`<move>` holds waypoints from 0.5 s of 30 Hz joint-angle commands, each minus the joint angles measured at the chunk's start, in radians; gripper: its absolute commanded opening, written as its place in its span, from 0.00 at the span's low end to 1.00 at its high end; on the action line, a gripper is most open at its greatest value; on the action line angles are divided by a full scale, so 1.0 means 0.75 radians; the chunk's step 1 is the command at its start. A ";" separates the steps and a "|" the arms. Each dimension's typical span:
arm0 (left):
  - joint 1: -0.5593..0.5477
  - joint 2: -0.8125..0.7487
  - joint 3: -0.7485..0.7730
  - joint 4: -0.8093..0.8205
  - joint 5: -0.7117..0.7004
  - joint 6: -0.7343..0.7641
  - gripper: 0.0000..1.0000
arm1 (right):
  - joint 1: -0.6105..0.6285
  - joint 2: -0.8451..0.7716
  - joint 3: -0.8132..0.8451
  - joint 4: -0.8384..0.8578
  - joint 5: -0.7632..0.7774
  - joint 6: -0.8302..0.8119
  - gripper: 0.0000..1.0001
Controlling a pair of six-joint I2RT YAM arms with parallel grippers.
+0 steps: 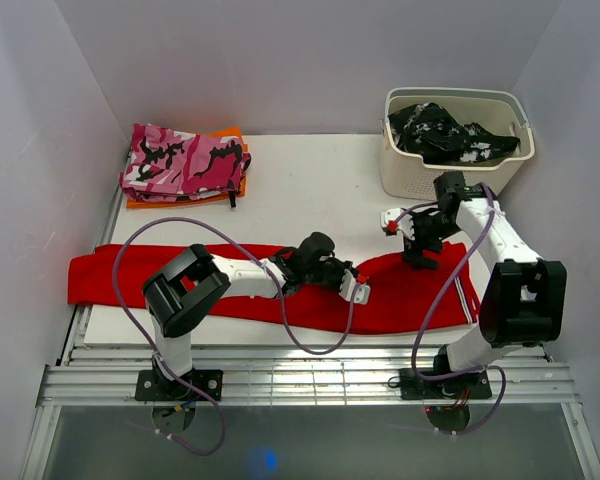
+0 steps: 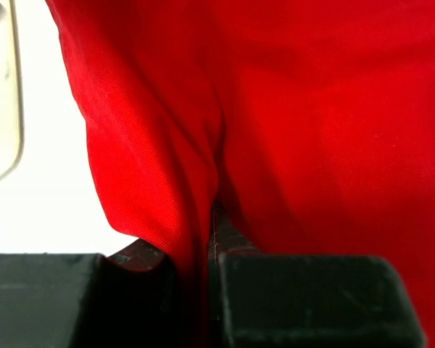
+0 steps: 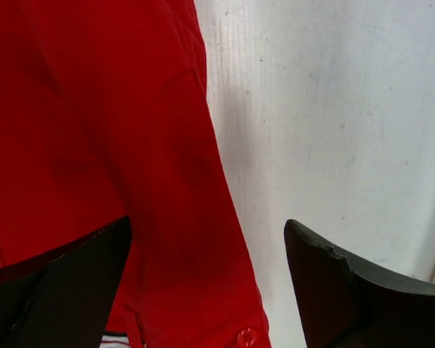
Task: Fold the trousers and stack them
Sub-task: Fold the trousers
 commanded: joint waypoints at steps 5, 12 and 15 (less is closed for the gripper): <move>-0.031 -0.087 -0.074 0.099 -0.046 0.141 0.09 | 0.063 0.210 0.034 -0.249 -0.057 -0.248 0.90; -0.042 -0.068 -0.086 0.210 -0.169 0.139 0.11 | 0.073 0.271 0.046 -0.227 0.029 -0.176 0.48; -0.042 -0.077 -0.107 0.263 -0.247 0.121 0.21 | 0.073 0.173 -0.005 -0.174 0.033 -0.113 0.08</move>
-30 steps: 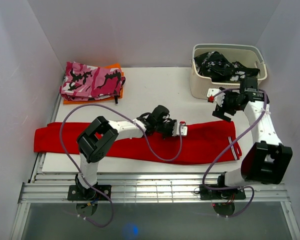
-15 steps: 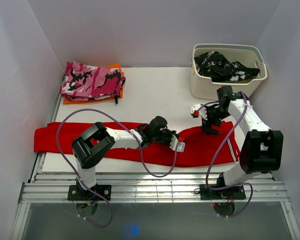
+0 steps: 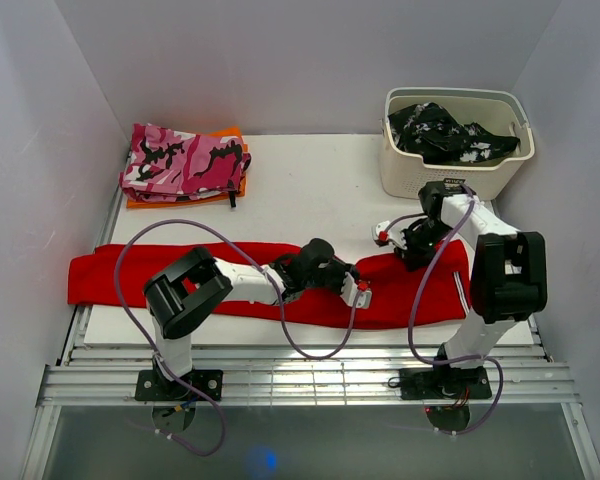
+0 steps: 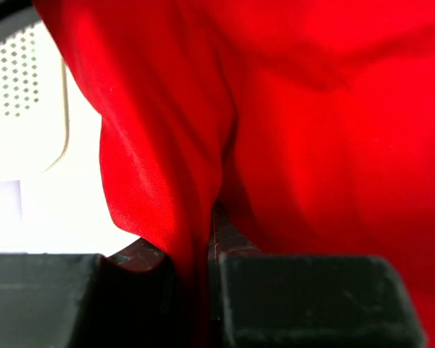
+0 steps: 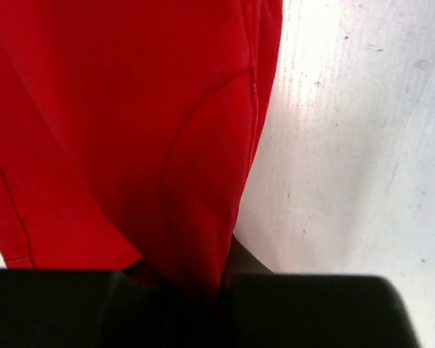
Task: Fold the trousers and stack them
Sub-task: Fold the trousers
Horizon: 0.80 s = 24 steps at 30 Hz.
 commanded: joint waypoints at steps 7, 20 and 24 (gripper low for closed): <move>-0.003 -0.313 -0.126 0.096 -0.176 -0.299 0.73 | 0.061 -0.578 -0.364 0.260 0.022 0.034 0.08; 0.355 -0.637 0.246 -0.730 0.245 -1.420 0.98 | 0.296 -1.141 -0.990 0.902 0.371 0.154 0.08; 0.464 -0.479 0.377 -0.852 0.738 -1.602 0.90 | 0.333 -1.247 -1.094 1.037 0.441 0.155 0.08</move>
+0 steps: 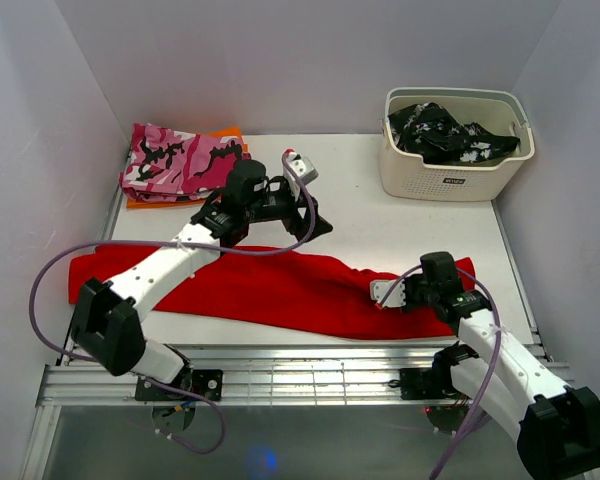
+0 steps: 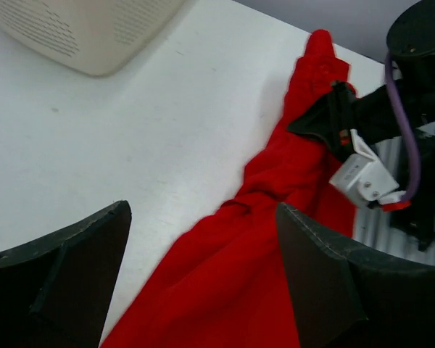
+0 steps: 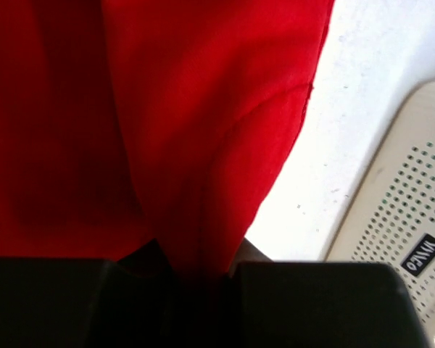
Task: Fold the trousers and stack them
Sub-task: Fold the trousers
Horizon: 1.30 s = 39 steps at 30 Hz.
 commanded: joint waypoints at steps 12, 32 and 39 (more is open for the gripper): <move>-0.022 0.501 0.112 0.143 0.710 -0.757 0.86 | 0.103 -0.385 -0.272 0.335 0.190 -0.132 0.08; -0.200 0.671 0.010 0.390 0.494 -1.103 0.87 | 0.121 -0.561 -0.358 0.401 0.207 -0.218 0.08; -0.210 0.704 0.026 0.485 0.343 -1.154 0.89 | 0.123 -0.641 -0.380 0.343 0.174 -0.253 0.08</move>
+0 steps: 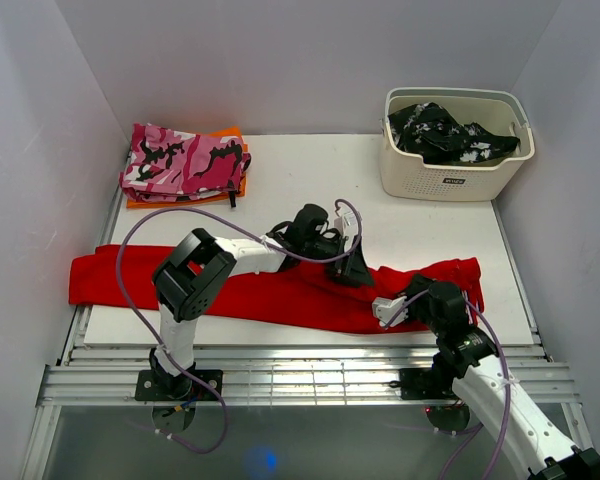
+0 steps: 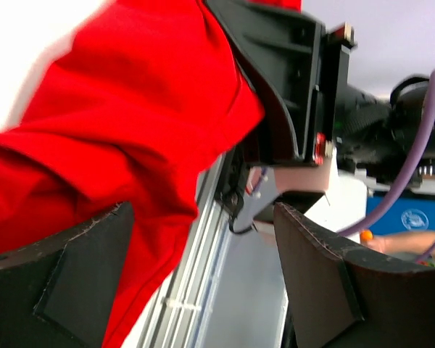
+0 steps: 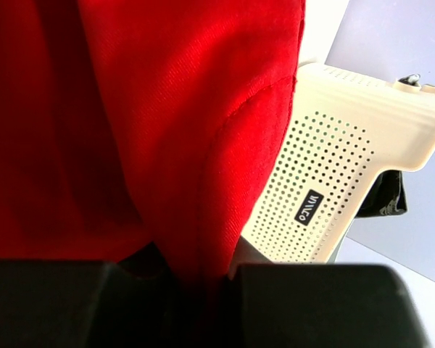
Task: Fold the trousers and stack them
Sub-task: Fold the trousers
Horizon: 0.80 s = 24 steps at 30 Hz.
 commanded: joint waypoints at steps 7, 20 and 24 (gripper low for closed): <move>-0.020 0.026 0.065 0.147 -0.139 -0.090 0.89 | 0.006 -0.041 0.009 0.047 -0.054 -0.058 0.08; 0.062 -0.119 0.075 -0.276 -0.429 0.169 0.74 | 0.006 -0.023 0.015 0.053 -0.054 -0.056 0.08; 0.051 -0.077 0.105 -0.291 -0.403 0.153 0.58 | 0.006 -0.002 0.019 0.065 -0.052 -0.061 0.08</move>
